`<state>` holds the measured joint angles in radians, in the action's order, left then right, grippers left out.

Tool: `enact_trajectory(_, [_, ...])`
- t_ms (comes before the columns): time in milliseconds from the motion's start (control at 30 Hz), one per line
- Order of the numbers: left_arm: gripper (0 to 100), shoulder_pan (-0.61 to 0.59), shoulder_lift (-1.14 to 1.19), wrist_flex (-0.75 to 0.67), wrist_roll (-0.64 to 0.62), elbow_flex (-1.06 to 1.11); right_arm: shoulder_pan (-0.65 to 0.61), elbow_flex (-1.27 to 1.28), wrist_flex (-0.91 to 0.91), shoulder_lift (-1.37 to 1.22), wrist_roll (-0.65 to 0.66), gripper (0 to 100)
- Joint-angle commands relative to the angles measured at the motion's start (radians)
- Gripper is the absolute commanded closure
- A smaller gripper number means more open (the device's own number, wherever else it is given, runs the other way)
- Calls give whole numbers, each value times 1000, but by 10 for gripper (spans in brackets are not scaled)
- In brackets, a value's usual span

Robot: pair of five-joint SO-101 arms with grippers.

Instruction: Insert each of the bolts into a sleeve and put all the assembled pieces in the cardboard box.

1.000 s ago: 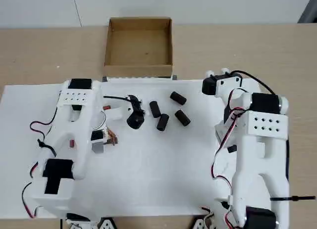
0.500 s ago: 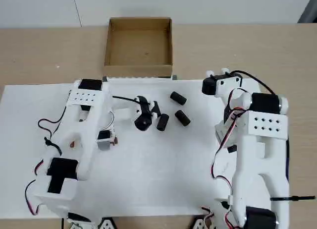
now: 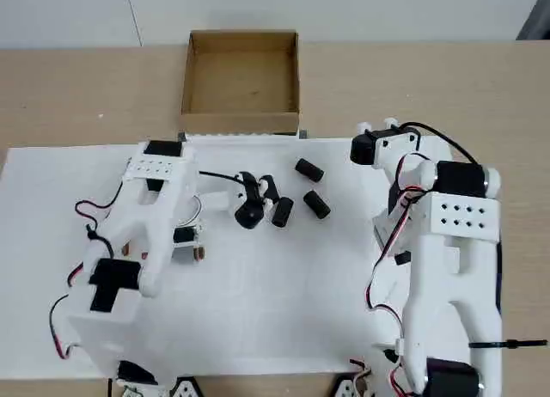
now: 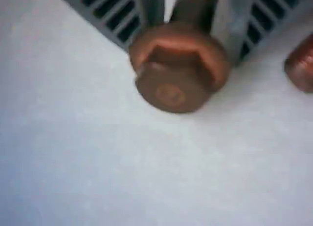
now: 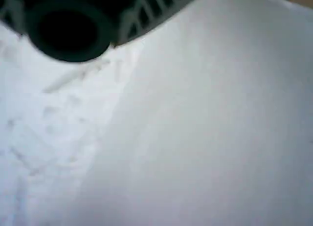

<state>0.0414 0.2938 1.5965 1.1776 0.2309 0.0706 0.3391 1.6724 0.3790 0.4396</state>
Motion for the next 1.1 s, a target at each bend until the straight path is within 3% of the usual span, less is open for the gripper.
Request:
enact_trajectory(0, [910,-3,8,-29,6,-27,2,-5,8,38,-12,996])
enact_trajectory(133, [915,5,3,-29,6,-27,2,-5,8,38,-12,996])
enact_trajectory(233, [994,5,0,-28,6,-27,2,-5,8,38,-12,996])
enact_trajectory(433, [995,5,-2,-20,3,-30,1,-6,8,38,-14,996])
enact_trajectory(567, [995,0,-2,86,-5,-134,-30,-6,10,71,-15,996])
enact_trajectory(900, [995,6,-3,155,-327,-545,-87,-5,12,404,-11,995])
enact_trajectory(1067, [995,44,-127,155,-534,-616,-85,20,7,529,-8,995])
